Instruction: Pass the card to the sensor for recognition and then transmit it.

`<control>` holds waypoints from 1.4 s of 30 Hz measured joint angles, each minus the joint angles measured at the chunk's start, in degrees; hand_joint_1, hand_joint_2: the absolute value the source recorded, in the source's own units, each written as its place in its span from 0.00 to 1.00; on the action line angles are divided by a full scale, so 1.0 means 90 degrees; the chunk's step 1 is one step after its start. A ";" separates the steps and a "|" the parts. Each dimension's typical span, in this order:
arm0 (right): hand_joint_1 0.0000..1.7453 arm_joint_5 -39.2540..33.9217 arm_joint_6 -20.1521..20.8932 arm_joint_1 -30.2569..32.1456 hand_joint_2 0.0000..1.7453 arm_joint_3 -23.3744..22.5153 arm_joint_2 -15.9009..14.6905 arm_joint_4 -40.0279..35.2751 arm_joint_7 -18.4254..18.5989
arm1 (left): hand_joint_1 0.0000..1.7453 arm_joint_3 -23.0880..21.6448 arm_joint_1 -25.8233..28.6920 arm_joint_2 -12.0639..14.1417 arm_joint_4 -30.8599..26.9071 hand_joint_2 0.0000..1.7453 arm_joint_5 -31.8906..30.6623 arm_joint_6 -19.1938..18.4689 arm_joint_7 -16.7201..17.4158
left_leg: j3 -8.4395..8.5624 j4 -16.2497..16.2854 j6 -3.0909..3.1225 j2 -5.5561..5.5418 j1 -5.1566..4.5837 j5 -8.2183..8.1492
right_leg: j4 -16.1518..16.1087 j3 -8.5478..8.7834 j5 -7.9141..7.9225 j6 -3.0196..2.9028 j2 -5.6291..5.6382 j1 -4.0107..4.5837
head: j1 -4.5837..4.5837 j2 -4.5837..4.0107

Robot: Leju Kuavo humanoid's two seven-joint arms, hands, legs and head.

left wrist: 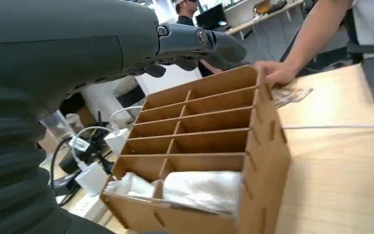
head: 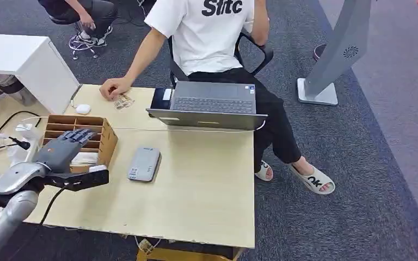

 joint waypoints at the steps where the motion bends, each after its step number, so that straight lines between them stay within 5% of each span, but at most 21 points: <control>1: 0.00 0.0000 0.0005 -0.0001 1.00 0.0000 0.0000 -0.0005 0.0000 | 0.00 -0.0019 0.0002 0.0082 0.0000 1.00 0.0017 -0.0041 0.0007 | -0.0001 0.0000 0.0000 0.0000 0.0000 0.0000 | 0.0000 0.0000 0.0000 0.0000 0.0000 0.0000 | 0.0000 0.0000; 12: 0.00 0.0002 0.0012 -0.0001 1.00 0.0000 0.0002 -0.0007 0.0017 | 0.00 -0.0158 0.0052 0.0403 0.0005 1.00 -0.0353 0.0200 0.0284 | -0.0002 0.0000 0.0000 -0.0002 -0.0001 0.0000 | 0.0000 0.0002 0.0000 0.0000 -0.0001 -0.0001 | 0.0002 0.0002; 22: 0.00 0.0019 0.0007 -0.0004 1.00 0.0000 0.0002 -0.0007 -0.0007 | 0.00 -0.0221 0.0229 -0.0008 0.0262 1.00 -0.0884 0.0833 0.0323 | -0.0002 0.0000 0.0000 -0.0003 -0.0002 0.0000 | 0.0000 0.0001 0.0000 0.0000 -0.0003 -0.0001 | 0.0002 0.0000; 42: 0.00 0.0027 -0.0005 -0.0005 1.00 0.0000 0.0002 -0.0010 -0.0010 | 0.00 -0.0223 0.0319 -0.0510 0.0758 1.00 -0.1246 0.1047 0.0299 | -0.0002 0.0000 0.0000 -0.0005 -0.0001 0.0000 | 0.0000 0.0002 0.0000 0.0000 -0.0003 -0.0001 | 0.0000 0.0000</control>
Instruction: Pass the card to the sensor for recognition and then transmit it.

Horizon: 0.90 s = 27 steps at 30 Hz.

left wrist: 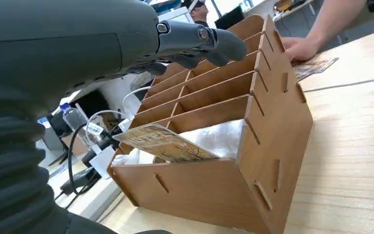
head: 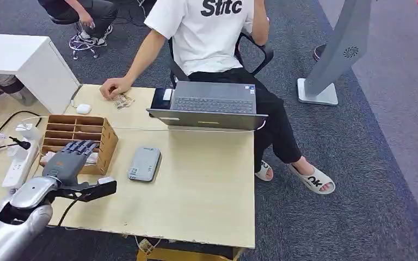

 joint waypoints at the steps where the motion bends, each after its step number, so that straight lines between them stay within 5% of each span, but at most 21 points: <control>1: 0.00 0.0000 0.0000 0.0000 1.00 0.0000 -0.0002 0.0000 0.0000 | 0.00 0.0000 0.0002 -0.0005 0.0007 1.00 0.0000 0.0007 0.0007 | 0.0000 0.0000 0.0000 0.0000 0.0000 0.0000 | 0.0000 0.0000 0.0000 0.0000 0.0000 0.0000 | 0.0002 0.0000; 17: 0.00 0.0005 0.0000 0.0001 1.00 0.0000 0.0000 0.0000 0.0000 | 0.10 0.0000 0.0005 -0.0063 0.0078 1.00 -0.0061 0.0027 0.0029 | 0.0000 0.0000 0.0000 -0.0001 0.0000 0.0000 | 0.0000 0.0000 0.0000 0.0000 0.0000 0.0000 | 0.0000 0.0000; 27: 0.00 0.0005 0.0000 0.0001 1.00 0.0000 0.0000 0.0000 0.0000 | 0.39 0.0000 0.0004 -0.0061 0.0121 1.00 -0.0085 -0.0015 0.0058 | 0.0000 0.0000 0.0000 -0.0001 0.0000 0.0000 | 0.0000 0.0000 0.0000 0.0000 0.0000 0.0000 | 0.0000 0.0000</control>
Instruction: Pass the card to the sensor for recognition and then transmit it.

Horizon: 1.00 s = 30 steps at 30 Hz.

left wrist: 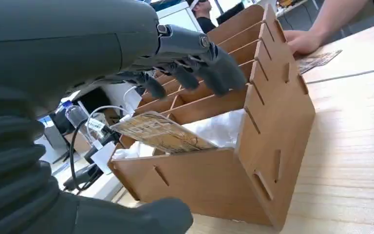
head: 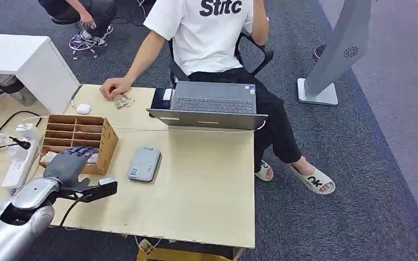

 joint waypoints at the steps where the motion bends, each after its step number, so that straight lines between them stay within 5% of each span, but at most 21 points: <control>1: 0.00 0.0000 0.0000 0.0000 1.00 0.0000 -0.0002 0.0000 0.0000 | 0.40 0.0000 0.0000 0.0007 0.0005 1.00 -0.0002 -0.0026 0.0010 | 0.0000 0.0000 0.0000 0.0000 0.0000 0.0000 | 0.0000 0.0000 0.0000 0.0000 0.0000 0.0000 | 0.0000 0.0002; 4: 0.00 0.0000 0.0000 0.0000 1.00 0.0000 0.0000 0.0000 0.0000 | 0.45 0.0002 0.0000 0.0024 0.0015 1.00 0.0010 -0.0075 0.0015 | 0.0000 0.0000 0.0000 0.0000 0.0000 0.0000 | 0.0000 0.0000 0.0000 0.0000 0.0000 0.0000 | 0.0002 0.0000; 11: 0.00 0.0002 0.0000 0.0000 1.00 0.0000 -0.0002 -0.0002 0.0000 | 0.37 0.0002 -0.0002 0.0049 0.0036 1.00 0.0010 -0.0107 0.0017 | 0.0000 0.0000 0.0000 0.0000 0.0000 0.0000 | 0.0000 0.0000 0.0000 0.0000 0.0000 0.0000 | 0.0002 0.0000; 15: 0.00 0.0007 -0.0002 -0.0001 1.00 0.0000 0.0000 -0.0002 0.0000 | 0.49 0.0002 -0.0002 0.0039 0.0078 1.00 -0.0141 -0.0053 0.0134 | 0.0000 0.0000 0.0000 0.0000 0.0000 0.0000 | 0.0000 0.0000 0.0000 0.0000 0.0000 0.0000 | 0.0002 0.0002; 16: 0.00 0.0007 -0.0002 0.0000 1.00 0.0000 0.0000 -0.0002 0.0000 | 0.75 0.0002 -0.0005 0.0032 0.0092 1.00 -0.0187 -0.0024 0.0165 | 0.0000 0.0000 0.0000 0.0001 0.0000 0.0000 | 0.0000 0.0000 0.0000 0.0000 0.0000 0.0000 | 0.0000 0.0000; 17: 0.00 0.0010 -0.0002 -0.0001 1.00 0.0000 -0.0002 -0.0002 0.0000 | 0.86 0.0002 -0.0006 0.0017 0.0109 1.00 -0.0255 0.0019 0.0199 | 0.0000 0.0000 0.0000 0.0000 0.0000 0.0000 | 0.0000 0.0000 0.0000 0.0000 0.0000 0.0000 | 0.0000 0.0000; 21: 0.00 0.0017 -0.0007 -0.0001 1.00 0.0000 0.0000 -0.0002 0.0000 | 0.75 0.0012 -0.0026 -0.0058 0.0155 1.00 -0.0508 0.0311 0.0323 | 0.0000 0.0000 0.0000 0.0000 0.0000 0.0000 | 0.0000 0.0000 0.0000 0.0000 0.0000 0.0000 | 0.0002 0.0000; 23: 0.00 0.0041 -0.0007 -0.0002 1.00 0.0000 0.0000 -0.0002 0.0000 | 1.00 0.0034 -0.0045 -0.0124 0.0180 1.00 -0.0605 0.0401 0.0357 | 0.0000 0.0000 0.0000 0.0001 -0.0001 0.0000 | 0.0000 0.0000 0.0000 0.0000 0.0000 0.0000 | 0.0000 0.0002; 30: 0.00 0.0056 -0.0027 -0.0002 1.00 0.0000 -0.0002 -0.0002 0.0000 | 1.00 0.0073 -0.0044 -0.0333 0.0257 1.00 -0.0921 0.0663 0.0364 | 0.0000 0.0000 0.0000 0.0000 0.0000 0.0000 | 0.0000 0.0000 0.0000 0.0000 0.0000 0.0000 | 0.0000 0.0000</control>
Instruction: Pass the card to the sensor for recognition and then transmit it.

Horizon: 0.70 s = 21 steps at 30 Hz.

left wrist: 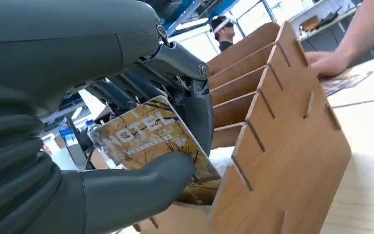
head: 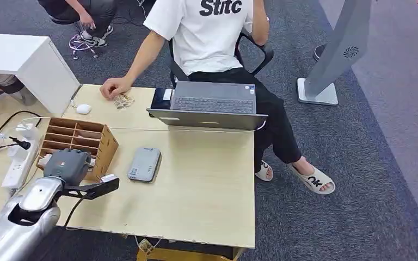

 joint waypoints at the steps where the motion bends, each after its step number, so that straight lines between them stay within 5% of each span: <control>1: 0.00 0.0005 0.0000 0.0000 1.00 0.0000 0.0002 0.0000 0.0000 | 1.00 0.0002 0.0000 -0.0029 0.0005 1.00 -0.0038 0.0012 0.0000 | 0.0000 0.0000 0.0000 0.0000 0.0000 0.0000 | 0.0000 0.0000 0.0000 0.0000 0.0000 0.0000 | 0.0000 0.0002; 11: 0.00 0.0015 -0.0015 0.0002 1.00 0.0000 0.0002 0.0000 0.0000 | 1.00 0.0136 0.0004 -0.0264 0.0041 1.00 -0.0197 0.0250 -0.0024 | 0.0000 0.0000 0.0000 0.0000 0.0000 0.0000 | 0.0000 0.0000 0.0000 0.0000 0.0000 0.0000 | 0.0000 0.0000; 21: 0.00 0.0056 -0.0066 0.0010 1.00 0.0000 0.0002 0.0000 -0.0027 | 1.00 0.0710 0.0064 -0.0678 -0.0520 1.00 0.0064 0.1589 -0.0282 | -0.0001 0.0000 0.0000 -0.0001 0.0000 0.0000 | 0.0000 0.0000 0.0000 0.0000 -0.0002 0.0000 | 0.0000 0.0000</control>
